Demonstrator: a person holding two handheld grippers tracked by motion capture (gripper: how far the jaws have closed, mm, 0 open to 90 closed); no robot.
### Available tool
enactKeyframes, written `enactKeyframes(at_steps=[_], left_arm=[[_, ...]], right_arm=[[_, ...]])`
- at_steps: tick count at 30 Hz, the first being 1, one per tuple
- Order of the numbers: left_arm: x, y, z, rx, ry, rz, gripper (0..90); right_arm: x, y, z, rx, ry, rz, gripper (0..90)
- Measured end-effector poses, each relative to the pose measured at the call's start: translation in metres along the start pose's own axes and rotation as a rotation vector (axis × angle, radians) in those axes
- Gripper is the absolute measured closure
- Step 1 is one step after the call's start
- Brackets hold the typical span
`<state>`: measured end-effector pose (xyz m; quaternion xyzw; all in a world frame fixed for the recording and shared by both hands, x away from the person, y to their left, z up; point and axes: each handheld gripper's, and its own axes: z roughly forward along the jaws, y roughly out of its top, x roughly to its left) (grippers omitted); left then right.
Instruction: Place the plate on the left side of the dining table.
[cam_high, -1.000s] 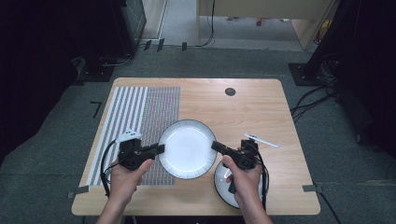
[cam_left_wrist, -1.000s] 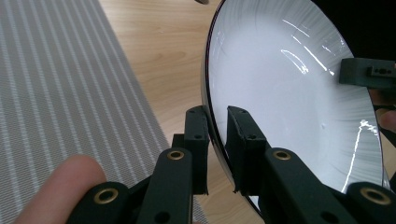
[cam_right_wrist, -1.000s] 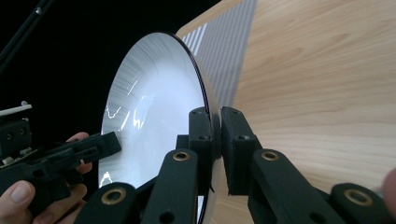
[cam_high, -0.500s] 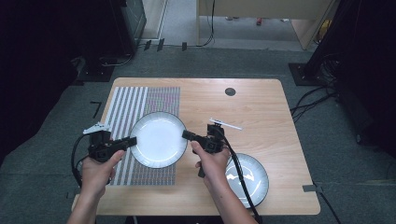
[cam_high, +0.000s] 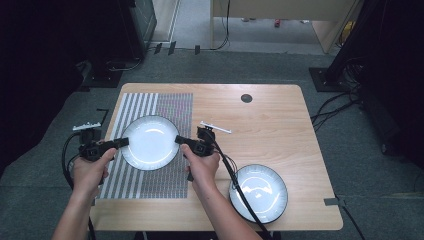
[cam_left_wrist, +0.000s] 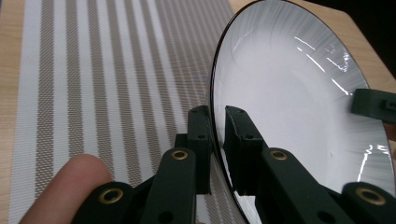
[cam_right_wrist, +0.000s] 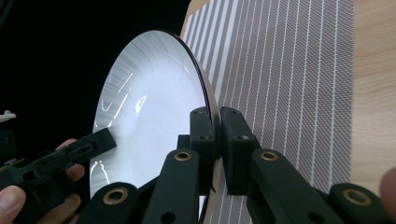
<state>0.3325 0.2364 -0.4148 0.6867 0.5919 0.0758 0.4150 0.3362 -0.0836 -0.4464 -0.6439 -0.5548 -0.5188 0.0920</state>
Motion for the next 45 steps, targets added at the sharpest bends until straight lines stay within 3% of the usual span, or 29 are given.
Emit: enactKeyframes(at_steps=[3,5,8,15,17,21,33,39,45], left_arm=[[0.015,0.002,0.010,0.002,0.002,-0.037,81.6],[0.026,0.004,0.016,0.011,-0.004,-0.064,81.8],[0.038,0.008,0.031,0.037,0.031,-0.083,81.2],[0.051,0.014,0.052,0.062,0.055,-0.118,80.0],[0.054,0.015,0.062,0.067,0.080,-0.126,79.6],[0.056,0.018,0.071,0.072,0.091,-0.138,79.5],[0.056,0.017,0.098,0.093,0.162,-0.150,76.4],[0.057,0.015,0.100,0.100,0.163,-0.136,75.9],[0.054,0.012,0.101,0.074,0.153,-0.120,69.0]], right_arm=[[0.000,0.001,0.021,0.002,-0.023,0.011,84.5],[0.000,0.002,0.026,0.008,-0.026,0.021,84.4],[-0.002,0.007,0.046,0.030,-0.059,0.030,84.4],[-0.011,0.019,0.072,0.062,-0.102,0.077,84.3],[-0.014,0.022,0.078,0.068,-0.118,0.092,84.4],[-0.020,0.026,0.087,0.073,-0.129,0.118,84.5],[-0.036,0.030,0.101,0.055,-0.154,0.129,84.3],[-0.041,0.028,0.104,0.066,-0.154,0.125,84.3],[-0.041,0.028,0.106,0.063,-0.167,0.119,84.1]])
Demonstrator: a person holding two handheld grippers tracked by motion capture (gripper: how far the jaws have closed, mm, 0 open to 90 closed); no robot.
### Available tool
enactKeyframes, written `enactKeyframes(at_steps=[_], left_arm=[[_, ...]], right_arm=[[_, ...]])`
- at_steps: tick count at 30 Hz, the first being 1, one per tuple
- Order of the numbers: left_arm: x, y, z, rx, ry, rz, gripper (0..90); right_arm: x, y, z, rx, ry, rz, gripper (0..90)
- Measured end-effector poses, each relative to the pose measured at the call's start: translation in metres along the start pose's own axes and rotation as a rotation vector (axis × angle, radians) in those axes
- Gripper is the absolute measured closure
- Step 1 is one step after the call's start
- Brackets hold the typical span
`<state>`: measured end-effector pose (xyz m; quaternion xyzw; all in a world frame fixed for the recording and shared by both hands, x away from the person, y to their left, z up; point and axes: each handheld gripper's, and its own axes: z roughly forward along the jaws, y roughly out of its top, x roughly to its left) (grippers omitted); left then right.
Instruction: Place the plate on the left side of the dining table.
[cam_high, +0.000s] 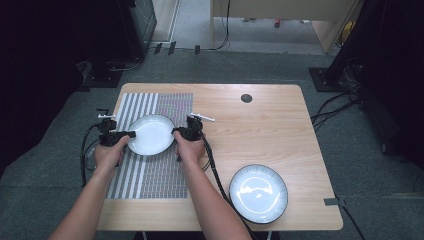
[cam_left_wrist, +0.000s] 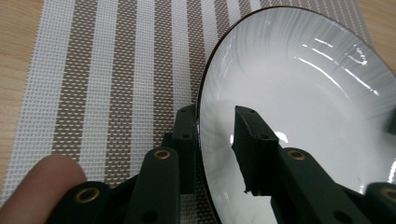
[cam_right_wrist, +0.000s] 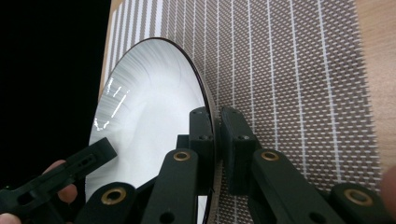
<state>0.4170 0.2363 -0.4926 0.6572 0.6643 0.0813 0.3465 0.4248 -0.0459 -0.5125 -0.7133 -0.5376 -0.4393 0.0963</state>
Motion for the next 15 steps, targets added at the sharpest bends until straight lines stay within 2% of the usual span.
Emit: enactKeyframes(at_steps=[1,2,3,4,5,8,9,11,13,14,15], left_arm=[[0.000,0.000,0.000,-0.002,-0.007,0.003,69.0],[0.000,-0.001,0.000,-0.008,-0.017,0.009,61.3],[-0.002,-0.003,0.000,-0.037,-0.013,0.030,56.6],[-0.002,-0.003,0.000,-0.037,-0.013,0.030,52.7],[-0.003,-0.005,0.000,-0.049,-0.002,0.039,52.7],[-0.003,-0.007,-0.005,-0.075,0.000,0.032,47.6],[-0.003,-0.007,-0.005,-0.075,0.000,0.032,46.7],[-0.004,-0.007,-0.009,-0.080,0.007,0.042,43.4],[-0.006,-0.007,-0.014,-0.088,0.013,0.052,42.2],[-0.008,-0.007,-0.017,-0.073,0.008,0.058,42.8],[-0.009,-0.007,-0.021,-0.062,0.002,0.066,41.3]], right_arm=[[-0.001,0.000,0.000,0.007,-0.001,0.005,83.6],[-0.002,0.000,0.000,0.008,0.015,0.011,80.5],[-0.002,0.000,-0.001,0.006,0.024,0.006,77.5],[-0.001,0.000,-0.002,-0.004,0.026,-0.009,74.6],[-0.001,0.000,-0.002,-0.004,0.026,-0.009,74.6],[0.003,-0.001,-0.009,-0.059,0.016,-0.086,65.6],[0.003,-0.001,-0.009,-0.059,0.016,-0.086,65.6],[0.006,-0.001,-0.014,-0.086,0.012,-0.135,60.3],[0.008,-0.001,-0.015,-0.089,0.010,-0.151,57.4],[0.010,-0.001,-0.019,-0.087,0.016,-0.173,50.2],[0.012,0.000,-0.022,-0.084,0.021,-0.179,49.5]])
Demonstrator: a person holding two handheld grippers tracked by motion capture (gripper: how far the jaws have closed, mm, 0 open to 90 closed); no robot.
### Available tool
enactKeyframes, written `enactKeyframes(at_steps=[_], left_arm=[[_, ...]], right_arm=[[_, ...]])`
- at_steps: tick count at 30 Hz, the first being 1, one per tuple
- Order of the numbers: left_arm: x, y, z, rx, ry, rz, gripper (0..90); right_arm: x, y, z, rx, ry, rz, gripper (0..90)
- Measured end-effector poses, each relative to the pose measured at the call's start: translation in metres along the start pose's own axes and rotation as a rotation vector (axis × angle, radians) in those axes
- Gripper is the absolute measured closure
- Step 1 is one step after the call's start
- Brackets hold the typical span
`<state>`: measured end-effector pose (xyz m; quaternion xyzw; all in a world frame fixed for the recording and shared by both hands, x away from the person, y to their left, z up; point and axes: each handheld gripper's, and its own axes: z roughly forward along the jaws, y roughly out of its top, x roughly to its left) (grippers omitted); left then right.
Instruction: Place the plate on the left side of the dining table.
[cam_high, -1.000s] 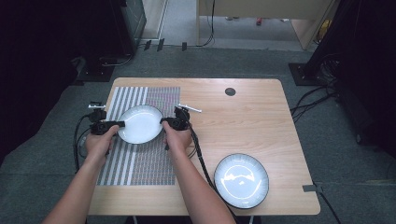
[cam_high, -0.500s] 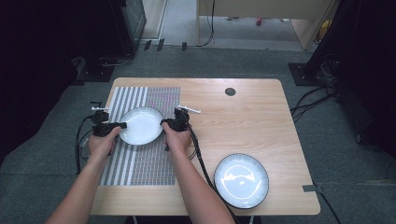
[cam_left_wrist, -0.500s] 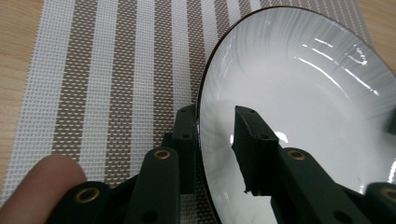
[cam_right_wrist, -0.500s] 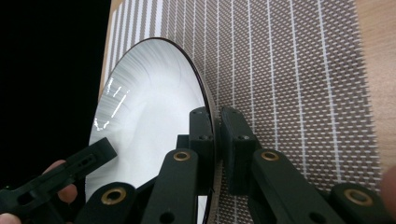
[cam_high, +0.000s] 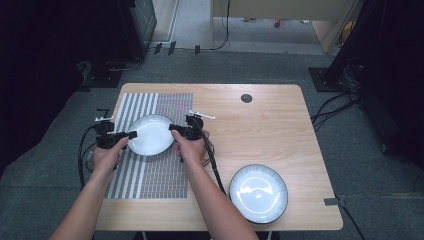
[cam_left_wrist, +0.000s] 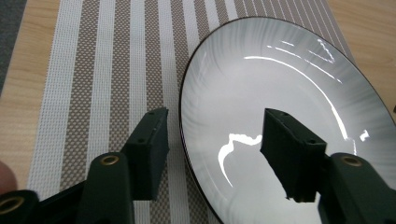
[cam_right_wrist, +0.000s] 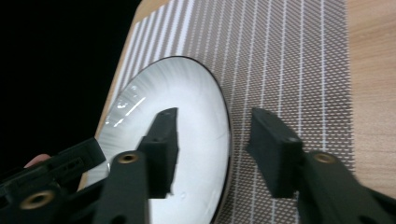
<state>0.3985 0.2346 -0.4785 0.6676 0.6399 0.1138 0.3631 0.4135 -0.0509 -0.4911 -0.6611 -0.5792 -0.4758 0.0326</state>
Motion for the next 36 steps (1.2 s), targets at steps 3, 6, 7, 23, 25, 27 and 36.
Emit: enactKeyframes(at_steps=[3,6,7,23,25,27,36], left_arm=[[-0.003,-0.002,-0.008,0.005,-0.007,0.029,37.5],[-0.003,-0.007,-0.018,-0.019,-0.041,0.032,26.6],[-0.004,-0.009,-0.021,-0.027,-0.057,0.042,26.6],[-0.024,-0.026,-0.080,-0.153,-0.165,0.091,18.1],[-0.028,-0.028,-0.086,-0.157,-0.169,0.104,17.8],[-0.032,-0.031,-0.091,-0.168,-0.177,0.115,17.6],[-0.054,-0.046,-0.114,-0.199,-0.192,0.174,16.9]], right_arm=[[0.004,0.001,-0.006,0.008,0.005,-0.027,46.1],[0.011,0.003,-0.020,-0.002,0.010,-0.064,39.8],[0.011,0.003,-0.020,-0.002,0.010,-0.064,39.8],[0.036,0.002,-0.093,-0.029,0.003,-0.269,28.0],[0.037,0.001,-0.107,-0.021,-0.002,-0.293,27.2],[0.036,0.000,-0.112,-0.026,0.002,-0.303,26.9],[0.024,-0.001,-0.157,-0.071,0.018,-0.342,26.2]])
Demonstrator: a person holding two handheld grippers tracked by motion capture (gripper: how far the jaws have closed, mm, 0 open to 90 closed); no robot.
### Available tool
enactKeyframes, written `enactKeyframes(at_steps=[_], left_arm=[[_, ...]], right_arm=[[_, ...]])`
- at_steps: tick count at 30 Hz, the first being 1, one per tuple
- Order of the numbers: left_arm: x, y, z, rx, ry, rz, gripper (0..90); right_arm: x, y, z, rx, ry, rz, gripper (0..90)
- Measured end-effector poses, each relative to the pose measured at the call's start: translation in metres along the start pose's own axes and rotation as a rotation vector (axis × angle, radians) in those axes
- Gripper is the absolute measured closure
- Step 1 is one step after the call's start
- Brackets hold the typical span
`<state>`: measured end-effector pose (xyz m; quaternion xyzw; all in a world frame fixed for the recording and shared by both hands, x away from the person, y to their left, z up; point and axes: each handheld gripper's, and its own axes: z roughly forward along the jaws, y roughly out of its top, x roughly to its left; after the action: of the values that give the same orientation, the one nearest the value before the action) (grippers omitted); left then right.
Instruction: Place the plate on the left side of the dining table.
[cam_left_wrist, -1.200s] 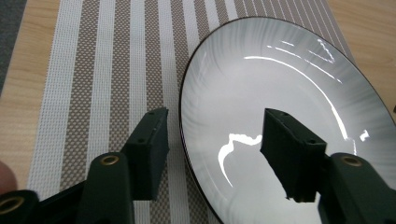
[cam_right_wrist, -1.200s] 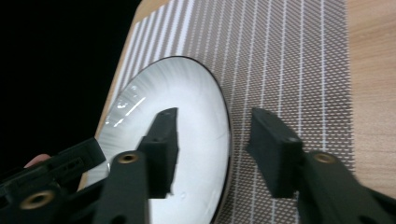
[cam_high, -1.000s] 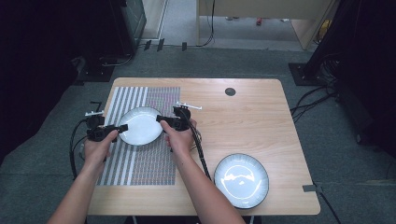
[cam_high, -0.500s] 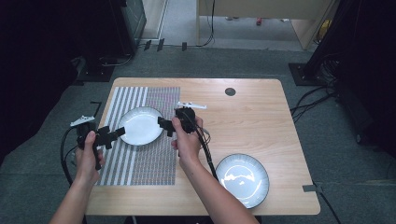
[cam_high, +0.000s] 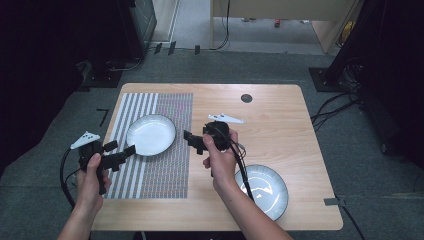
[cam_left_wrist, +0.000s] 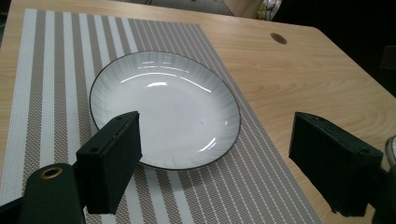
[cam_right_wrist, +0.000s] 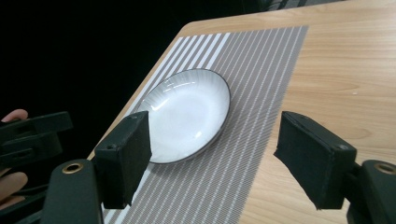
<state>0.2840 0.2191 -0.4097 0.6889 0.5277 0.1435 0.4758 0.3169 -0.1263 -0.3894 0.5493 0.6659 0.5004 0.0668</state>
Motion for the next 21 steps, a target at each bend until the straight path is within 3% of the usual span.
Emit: enactKeyframes(at_steps=[6,15,21], left_arm=[[-0.018,-0.008,-0.009,-0.011,-0.009,0.036,16.7],[-0.031,-0.029,-0.013,-0.033,-0.007,0.021,16.4],[-0.041,-0.041,-0.014,-0.073,-0.014,0.057,15.8]], right_arm=[[-0.012,-0.007,-0.026,-0.016,-0.011,-0.024,25.7],[-0.038,-0.021,-0.066,-0.049,-0.036,-0.052,25.8],[-0.059,-0.035,-0.090,-0.067,-0.069,-0.066,25.8]])
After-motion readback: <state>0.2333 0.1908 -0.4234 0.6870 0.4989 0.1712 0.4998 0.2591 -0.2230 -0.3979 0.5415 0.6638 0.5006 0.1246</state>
